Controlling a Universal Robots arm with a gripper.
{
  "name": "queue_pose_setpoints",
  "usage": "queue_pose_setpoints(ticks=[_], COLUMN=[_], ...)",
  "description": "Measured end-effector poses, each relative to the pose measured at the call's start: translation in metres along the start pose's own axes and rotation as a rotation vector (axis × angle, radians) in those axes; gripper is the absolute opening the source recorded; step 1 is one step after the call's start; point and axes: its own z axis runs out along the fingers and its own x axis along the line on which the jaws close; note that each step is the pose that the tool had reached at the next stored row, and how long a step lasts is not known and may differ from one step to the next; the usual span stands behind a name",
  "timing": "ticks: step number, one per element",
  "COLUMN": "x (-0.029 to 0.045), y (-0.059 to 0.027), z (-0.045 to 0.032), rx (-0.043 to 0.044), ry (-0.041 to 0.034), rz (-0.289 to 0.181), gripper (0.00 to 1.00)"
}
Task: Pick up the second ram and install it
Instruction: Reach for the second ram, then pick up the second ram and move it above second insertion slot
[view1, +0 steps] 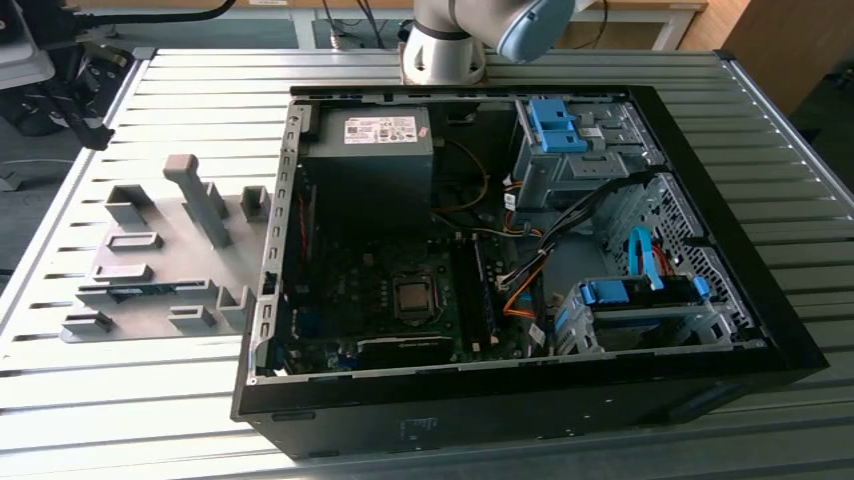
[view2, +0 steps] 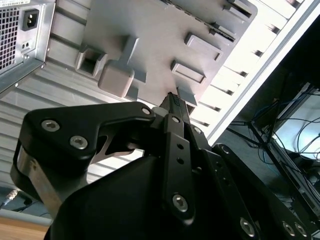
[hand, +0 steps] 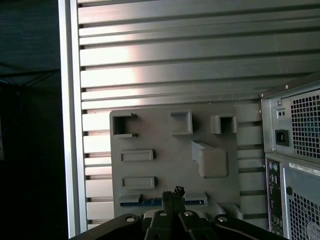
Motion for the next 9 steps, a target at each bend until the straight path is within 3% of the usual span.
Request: queue_pose_setpoints(ticks=[9], x=[0.0008], y=[0.0], z=[0.0], rx=[0.0], ry=[0.0], rz=[0.0], gripper=[0.11])
